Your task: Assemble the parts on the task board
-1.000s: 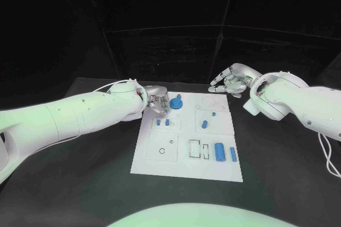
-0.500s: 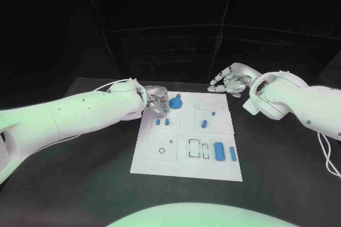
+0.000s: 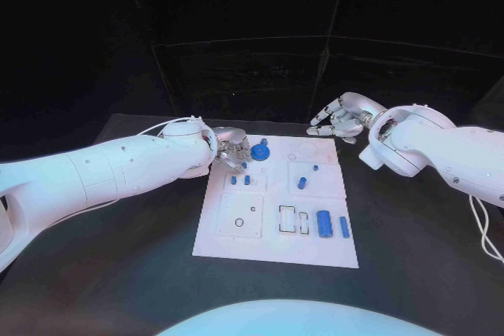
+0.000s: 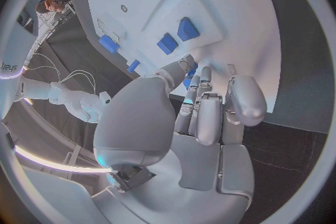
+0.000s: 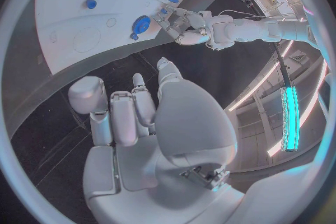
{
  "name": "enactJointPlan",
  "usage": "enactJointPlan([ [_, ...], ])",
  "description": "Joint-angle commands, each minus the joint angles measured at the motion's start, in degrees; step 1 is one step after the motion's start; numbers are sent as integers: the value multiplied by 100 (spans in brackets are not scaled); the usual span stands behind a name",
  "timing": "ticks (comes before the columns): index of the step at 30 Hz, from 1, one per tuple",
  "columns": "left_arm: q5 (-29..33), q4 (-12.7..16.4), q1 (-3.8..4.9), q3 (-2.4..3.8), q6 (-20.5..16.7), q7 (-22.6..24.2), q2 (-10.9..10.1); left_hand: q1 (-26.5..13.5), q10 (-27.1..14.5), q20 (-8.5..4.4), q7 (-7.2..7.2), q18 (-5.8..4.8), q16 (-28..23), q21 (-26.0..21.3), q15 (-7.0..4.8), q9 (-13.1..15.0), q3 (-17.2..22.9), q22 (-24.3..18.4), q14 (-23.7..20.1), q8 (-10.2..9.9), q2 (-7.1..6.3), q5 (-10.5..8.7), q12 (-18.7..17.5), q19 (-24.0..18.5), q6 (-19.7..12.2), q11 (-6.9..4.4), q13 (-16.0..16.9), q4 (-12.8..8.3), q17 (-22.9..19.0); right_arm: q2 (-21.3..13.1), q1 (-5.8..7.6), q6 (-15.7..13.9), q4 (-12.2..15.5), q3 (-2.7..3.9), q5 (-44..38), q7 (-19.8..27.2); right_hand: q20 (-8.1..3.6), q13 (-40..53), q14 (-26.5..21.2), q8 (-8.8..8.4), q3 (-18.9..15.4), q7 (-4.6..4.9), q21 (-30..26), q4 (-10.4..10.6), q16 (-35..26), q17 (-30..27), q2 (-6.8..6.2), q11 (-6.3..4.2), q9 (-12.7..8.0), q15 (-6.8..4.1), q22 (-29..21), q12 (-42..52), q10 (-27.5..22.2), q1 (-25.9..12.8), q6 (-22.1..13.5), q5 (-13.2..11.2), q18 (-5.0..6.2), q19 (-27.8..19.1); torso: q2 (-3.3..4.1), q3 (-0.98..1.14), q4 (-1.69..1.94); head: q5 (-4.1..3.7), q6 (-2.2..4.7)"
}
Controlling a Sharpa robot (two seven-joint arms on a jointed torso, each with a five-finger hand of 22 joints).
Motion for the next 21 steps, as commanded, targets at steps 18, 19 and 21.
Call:
enactJointPlan([
  [18, 513, 186, 8, 11, -332, 56, -390, -12, -8, 62, 94, -48, -35, -51, 43, 19, -9, -16, 97, 202, -44, 26, 82, 6, 255, -12, 45, 58, -42, -15, 10, -87, -102, 3, -16, 14, -13, -1223, 218, 51, -83, -12, -311, 46, -148, -124, 150, -26, -6, -31, -435, -1481, -979, 142, -46, 48, 170, -200, -7, -3, 8, -24, 10],
  [19, 662, 202, 9, 14, -407, 109, -436, -40, 6, 60, 95, -49, -33, -50, 40, 16, -29, -14, 99, 203, -62, 23, 97, 8, 253, -15, 51, 71, -40, -15, 10, -92, -116, 3, -19, 11, -13, -1599, 207, 59, -89, -10, -379, 54, -183, -161, 159, -34, -6, -36, -535, -1917, -1237, 181, -49, 51, 184, -240, -7, -1, 9, -25, 12],
  [21, 997, 222, 11, 19, -532, 209, -511, -198, -9, 55, 66, -45, -24, -74, 40, -11, -182, -30, 108, 164, -140, 12, 116, 7, 170, -22, 61, 155, -30, -13, 10, -95, -139, 2, -27, 6, -17, -2314, 188, 74, -127, -12, -484, 92, -245, -219, 160, -36, -6, -40, -671, -2684, -1569, 243, -60, 41, 202, -286, -8, 0, 8, -25, 14],
])
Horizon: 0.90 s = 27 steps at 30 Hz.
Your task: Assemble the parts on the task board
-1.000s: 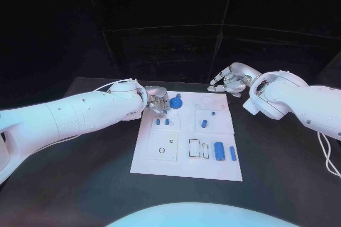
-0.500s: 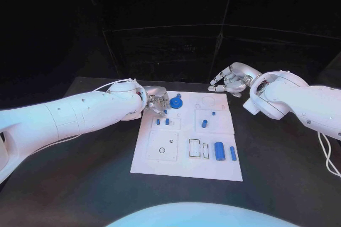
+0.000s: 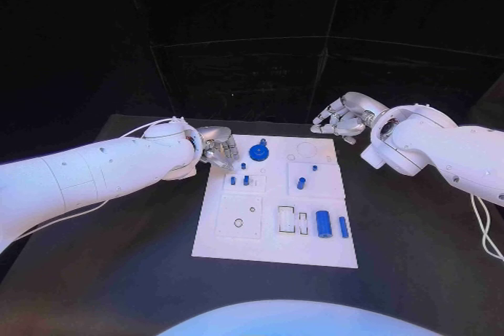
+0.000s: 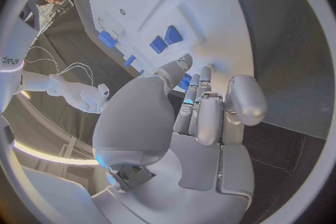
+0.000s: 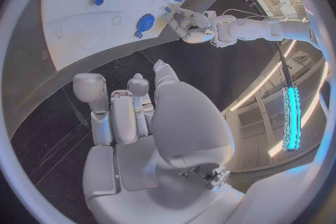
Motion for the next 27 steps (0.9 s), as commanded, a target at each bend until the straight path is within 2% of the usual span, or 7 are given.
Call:
enactJointPlan([
  [1, 861, 39, 13, 14, -416, 265, -86, -164, -19, 11, -64, -44, 5, -42, 12, -42, -193, -16, 95, -41, -71, -6, 37, 8, -118, -9, 14, 98, 13, 3, 10, -75, -28, 2, -35, 10, -8, -684, 177, 41, -63, 14, -121, 26, -73, -67, -11, -10, -7, -37, -164, -732, -306, 115, -44, 12, 122, -72, -1, 0, 3, 5, 12],
  [8, 2938, 114, 19, 27, -1237, 1051, -356, -61, -183, 19, 41, 12, -55, -375, 34, -33, -491, -286, 69, 82, 130, -2, 84, -61, 60, 35, 30, 172, -107, 22, -41, -12, -169, -8, -712, -28, 9, -2022, 117, 128, 17, 52, -316, 29, -267, -261, -19, 61, 4, 3, -392, -2242, -775, 645, 112, -33, 150, -131, -3, -2, 2, -14, 32],
  [11, 4540, 221, 21, 26, -1460, 1561, -446, 48, -85, 37, 47, 101, -280, -849, 47, -24, -452, -666, -93, 157, 279, 1, 199, -247, 193, 43, 63, 169, -531, 28, -106, 38, -187, -10, -1395, -43, 36, -2721, 143, 130, 129, 46, -300, 2, -270, -254, -55, 93, -5, 32, -352, -2885, -683, 962, 232, -161, 149, -77, 1, 1, -5, -70, 68],
  [14, 5872, 375, 21, 25, -1470, 2030, -528, 117, 23, 34, 38, 117, -329, -941, 32, -23, -399, -730, -141, 190, 391, 4, 298, -298, 251, 19, 94, 164, -616, 35, -198, 49, -169, -13, -2034, -38, 50, -3221, 175, 86, 263, 4, -272, 1, -251, -222, -81, 89, -14, 29, -298, -3264, -537, 1183, 343, -382, 132, -28, 4, -6, -14, -203, 110],
  [16, 6523, 498, 20, 23, -1433, 2323, -585, 153, 13, 46, 32, 201, -568, -1448, 31, -14, -380, -1126, -346, 248, 443, 10, 339, -533, 356, 29, 100, 158, -1035, 45, -267, 41, -147, -17, -2430, -32, 46, -3447, 189, 42, 355, -9, -259, 13, -245, -208, -102, 84, -18, 36, -274, -3407, -460, 1273, 384, -556, 129, -10, 1, -9, -4, -335, 134],
  [21, 7428, 803, 11, 18, -1332, 2797, -702, 286, 77, 56, 36, 414, -1315, -2717, 45, -15, -262, -2082, -1034, 338, 565, 31, 469, -1218, 497, 12, 128, 80, -2252, 76, -367, 24, -108, -147, -3047, -46, 55, -3841, 208, -68, 544, -30, -240, 39, -233, -183, -185, 95, -24, 48, -240, -3663, -437, 1391, 423, -713, 121, 11, 4, -2, 2, -562, 227],
  [27, 7822, 1137, -14, 13, -1230, 3078, -832, 254, 77, 68, 47, 428, -1605, -2910, 62, -43, -270, -2202, -1318, 336, 556, 28, 539, -1365, 471, 16, 141, 76, -2724, 128, -512, 70, -91, -267, -3573, -92, 68, -4078, 221, -191, 637, 1, -223, 83, -192, -128, -281, 134, -30, 69, -211, -3804, -469, 1389, 355, -785, 116, 19, 2, -2, 0, -655, 209],
])
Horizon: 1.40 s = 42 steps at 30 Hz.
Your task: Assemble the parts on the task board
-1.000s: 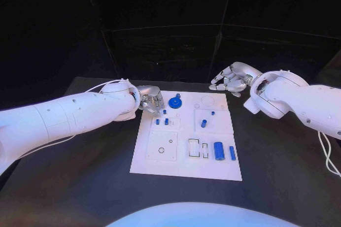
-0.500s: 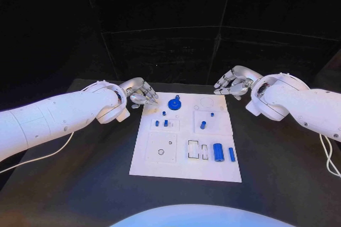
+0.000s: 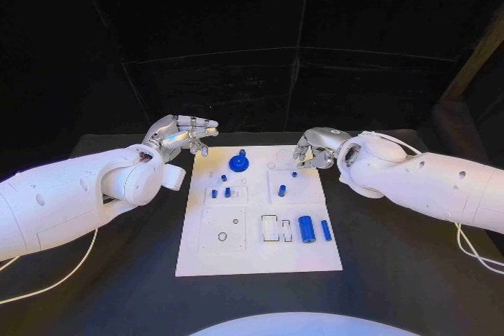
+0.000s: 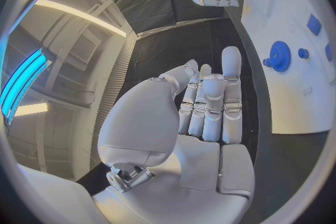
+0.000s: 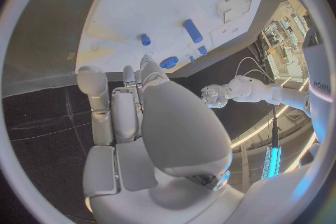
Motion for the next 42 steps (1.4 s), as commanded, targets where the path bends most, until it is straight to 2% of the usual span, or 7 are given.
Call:
enactJointPlan([
  [1, 882, 120, -5, 2, 37, 569, -51, -24, 25, 7, 13, 100, -32, -28, 2, -7, 11, -10, -48, 25, 21, 28, 26, -49, 8, 5, 8, 0, -53, 20, -54, 61, 29, -24, -800, -51, 20, -72, 202, -44, 59, 31, 25, 6, 46, 20, -85, 53, -7, 50, 17, -52, -15, 10, -43, -28, 26, 46, 2, 5, 2, -59, -26],
  [7, 941, 191, -13, 1, 55, 602, -100, -24, 18, 11, 16, 100, -85, -57, 6, -13, 9, -27, -107, 27, 22, 29, 44, -74, 5, 6, 12, -5, -141, 58, -129, 157, 45, -44, -931, -71, 102, -373, 178, -171, 206, 180, 110, 45, -33, -79, -187, 170, -2, 136, 132, -222, -15, 1, -60, -25, 2, 120, 6, 8, -2, -46, -53],
  [13, 954, 220, -17, 0, 70, 614, -127, -21, -2, 14, 21, 99, -123, -79, 10, -20, 7, -39, -152, 25, 22, 28, 52, -93, -5, 12, 12, -13, -206, 85, -164, 235, 78, -48, -960, -58, 127, -526, 177, -231, 304, 214, 147, 53, -36, -86, -223, 191, 0, 154, 182, -307, -6, 4, -45, -11, -1, 147, 4, 6, -4, -21, -69],
  [21, 958, 220, -20, 0, 72, 597, -141, 38, -29, 16, 34, 101, -156, -109, 13, -30, 14, -56, -205, 23, 6, 28, 76, -116, -21, 19, 16, -71, -269, 132, -186, 369, 79, -49, -970, -52, 119, -717, 183, -278, 563, 201, 215, 16, -27, -90, -226, 174, 8, 135, 270, -365, 137, 93, 50, -131, -9, 187, 1, 3, 4, -5, -87],
  [31, 958, 199, -24, 0, 94, 568, -121, 47, -41, 18, 46, 100, -184, -117, 17, -35, 13, -61, -236, 21, 4, 28, 83, -122, -29, 27, 16, -83, -324, 226, -228, 603, 29, -49, -1086, -184, 46, -886, 194, -236, 1057, 90, 384, -69, -33, -140, -210, 63, 40, 42, 511, -370, 543, 144, 391, -273, -43, 288, 6, 5, -5, -4, -108],
  [36, 958, 200, -25, -1, 64, 590, -131, 57, -48, 19, 49, 99, -191, -123, 20, -36, 16, -64, -248, 22, 8, 29, 88, -127, -31, 30, 17, -91, -337, 254, -257, 834, 25, -49, -1206, -329, -1, -947, 197, -238, 1307, 53, 475, -141, -31, -160, -185, 20, 38, 3, 646, -417, 679, 98, 523, -521, -67, 344, 5, 2, 2, -7, -118],
  [42, 958, 199, -25, -1, 6, 614, -143, 67, -51, 20, 49, 99, -195, -127, 21, -37, 17, -66, -256, 24, 8, 29, 93, -131, -30, 30, 18, -100, -347, 272, -280, 753, 33, -49, -1355, -485, -19, -994, 198, -263, 1528, 42, 507, -250, -30, -178, -196, 7, 31, -12, 684, -469, 756, 67, 590, -565, -73, 356, 1, 3, -3, 7, -126],
])
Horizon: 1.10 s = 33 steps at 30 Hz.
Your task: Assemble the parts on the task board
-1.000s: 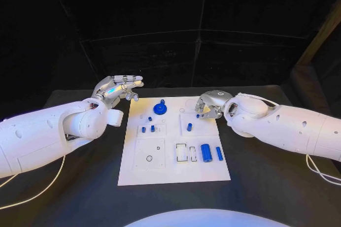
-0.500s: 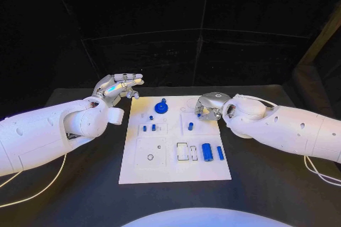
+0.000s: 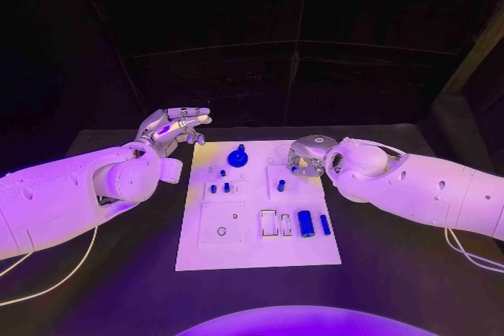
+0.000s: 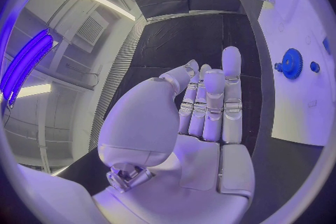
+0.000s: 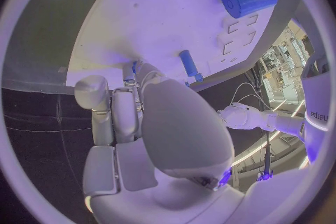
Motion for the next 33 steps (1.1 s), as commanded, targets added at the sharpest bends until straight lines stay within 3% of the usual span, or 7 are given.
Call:
enactJointPlan([
  [1, 31, 3, 7, 4, -23, 144, -5, 67, -28, -8, 28, 116, -27, -35, 1, -6, -6, -6, -31, 24, 9, 29, 21, -47, -8, 9, 9, -42, -6, 6, -62, 178, 6, -40, -245, -255, -2, -27, 210, -4, 144, 8, 47, -63, 21, -8, 26, 6, -5, -42, 18, -44, 66, -59, 65, -42, -73, 50, -3, -1, 1, 15, -1],
  [7, 31, -1, 7, 4, -93, 168, -11, 84, -26, -8, 27, 117, -29, -39, 0, -6, -5, -9, -40, 30, 7, 29, 35, -51, -3, 7, 12, -59, -15, -26, -69, -324, 58, -40, -340, -321, -8, -88, 207, -69, 602, 25, 96, -283, 23, -33, -21, 20, -17, -39, 78, -122, 133, -128, 107, -89, -81, 59, 1, 1, -4, 36, 9],
  [12, 31, -17, 7, 4, -166, 187, -25, 88, -21, -7, 29, 117, -22, -41, 0, -5, -4, -10, -37, 35, 14, 29, 43, -51, 4, 7, 15, -61, -7, -116, -70, -649, 185, -38, -337, -298, 3, -134, 204, -127, 1076, 22, 127, -493, 33, -50, -137, 23, -17, -30, 106, -185, 190, -348, 151, -108, -83, 45, -3, 1, -4, 35, 14],
  [18, 31, -30, 7, 4, -240, 211, -41, 89, -19, -7, 29, 117, -21, -41, 0, -5, -3, -10, -37, 37, 17, 29, 47, -51, 7, 7, 16, -61, -6, -225, -68, -857, 343, -35, -283, -274, 1, -158, 204, -164, 1451, 27, 161, -693, 55, -54, -229, 29, -15, -29, 142, -229, 233, -640, 185, -152, -82, 40, -1, -1, -2, 27, 24],
  [25, 31, -23, 7, 4, -322, 230, -78, 89, -17, -7, 31, 117, -20, -42, 0, -5, -3, -11, -36, 40, 20, 29, 52, -51, 11, 7, 17, -62, -6, -455, -63, -940, 632, -21, -135, -285, 2, -162, 206, -170, 1604, 27, 176, -803, 71, -53, -266, 19, -12, -30, 158, -242, 258, -797, 203, -183, -84, 37, -7, -2, -1, 29, 17],
  [27, 31, -23, 7, 4, -358, 234, -86, 87, -16, -7, 34, 117, -15, -42, 0, -5, -7, -11, -33, 42, 17, 28, 56, -50, 12, 8, 18, -62, 0, -520, -60, -967, 744, 10, -108, -288, 2, -162, 206, -171, 1619, 27, 177, -818, 72, -54, -274, 18, -12, -31, 158, -243, 261, -814, 205, -185, -84, 36, -5, -7, -2, 33, 22],
  [33, 31, -27, 7, 4, -419, 236, -99, 85, -15, -7, 38, 117, -14, -43, 0, -5, -9, -11, -33, 43, 17, 28, 59, -49, 13, 9, 19, -62, -1, -689, -53, -1096, 1166, 189, -53, -288, 0, -163, 206, -174, 1646, 27, 179, -848, 76, -52, -288, 18, -13, -31, 160, -247, 263, -835, 203, -187, -84, 35, -3, 1, -1, 49, 25],
])
